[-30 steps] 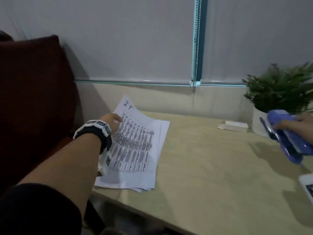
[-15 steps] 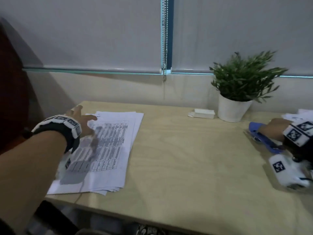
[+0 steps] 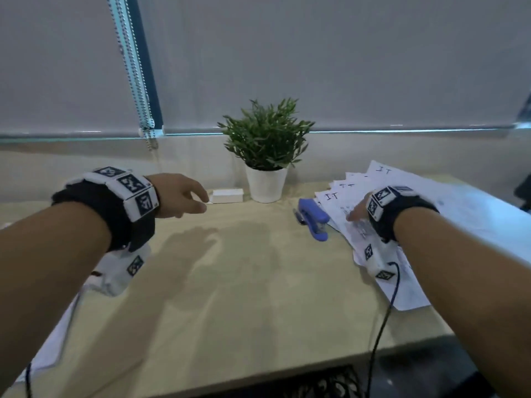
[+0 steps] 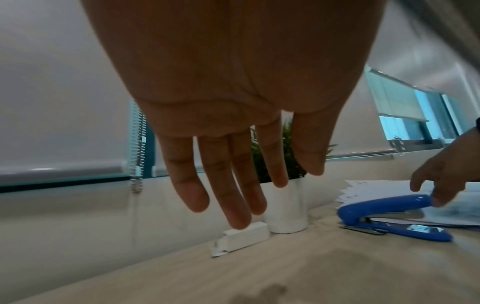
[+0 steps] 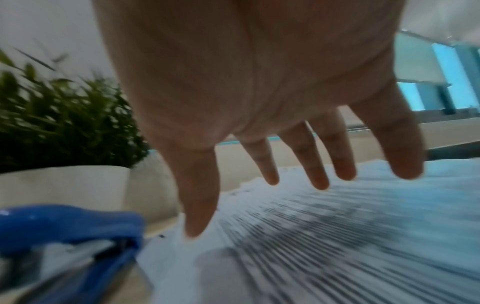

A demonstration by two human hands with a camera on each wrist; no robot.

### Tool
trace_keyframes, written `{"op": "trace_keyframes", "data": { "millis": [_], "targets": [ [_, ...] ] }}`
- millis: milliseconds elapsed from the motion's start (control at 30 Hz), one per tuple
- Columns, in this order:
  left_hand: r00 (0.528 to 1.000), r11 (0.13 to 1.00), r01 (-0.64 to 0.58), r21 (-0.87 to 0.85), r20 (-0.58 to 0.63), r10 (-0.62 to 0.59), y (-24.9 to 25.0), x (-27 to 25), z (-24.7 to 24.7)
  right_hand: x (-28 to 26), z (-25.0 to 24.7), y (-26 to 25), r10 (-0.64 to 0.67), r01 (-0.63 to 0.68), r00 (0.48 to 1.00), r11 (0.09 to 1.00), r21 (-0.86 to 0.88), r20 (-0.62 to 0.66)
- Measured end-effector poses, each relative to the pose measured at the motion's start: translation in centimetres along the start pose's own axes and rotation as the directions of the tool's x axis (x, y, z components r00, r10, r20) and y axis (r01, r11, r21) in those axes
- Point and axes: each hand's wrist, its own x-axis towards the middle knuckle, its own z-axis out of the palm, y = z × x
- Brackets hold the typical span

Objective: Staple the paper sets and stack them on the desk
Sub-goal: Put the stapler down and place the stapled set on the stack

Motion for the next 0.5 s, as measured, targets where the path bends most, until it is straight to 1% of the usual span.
{"op": "trace_keyframes", "data": {
  "millis": [33,100,167,233,267,333,367,400,433,500],
  "targets": [
    [1.0,1.0,-0.015,-0.009,0.022,0.015,1.1,0.2,0.4,0.1,0.5,1.0,0.03,-0.029,0.999,0.999,-0.037,0.027],
    [0.997,0.998,-0.047,-0.033,0.06,0.049,2.5,0.9,1.4,1.7,1.9,3.0,0.13,-0.128,0.992,0.984,-0.122,0.0],
    [0.993,0.996,-0.076,-0.043,0.084,0.079,3.5,1.3,2.3,2.5,2.7,3.8,0.154,-0.149,0.988,0.976,-0.161,0.018],
    [0.991,0.994,-0.099,-0.056,0.087,0.103,4.3,1.3,3.0,0.9,2.5,3.4,0.166,-0.165,0.986,0.978,-0.124,0.003],
    [0.99,0.992,-0.108,-0.062,0.086,0.113,4.5,1.2,3.3,0.3,2.3,3.4,0.182,-0.185,0.983,0.974,-0.134,-0.033],
    [0.988,0.989,-0.123,-0.076,0.082,0.129,4.6,0.9,3.5,0.0,1.6,4.1,0.195,-0.198,0.978,0.979,-0.043,-0.068],
    [0.987,0.987,-0.128,-0.092,0.08,0.136,4.7,0.7,3.6,0.2,1.3,4.9,0.18,-0.181,0.981,0.984,-0.007,-0.068],
    [0.987,0.986,-0.132,-0.101,0.074,0.139,4.6,0.5,3.5,0.6,1.1,5.5,0.153,-0.154,0.981,0.988,0.001,-0.122],
    [0.987,0.984,-0.137,-0.112,0.065,0.145,4.6,0.3,3.4,0.7,0.6,6.2,0.142,-0.136,0.976,0.99,0.045,-0.166],
    [0.987,0.981,-0.145,-0.126,0.047,0.152,4.7,-0.2,3.1,0.1,-0.7,7.0,0.125,-0.114,0.962,0.992,0.056,-0.244]
  ]
}}
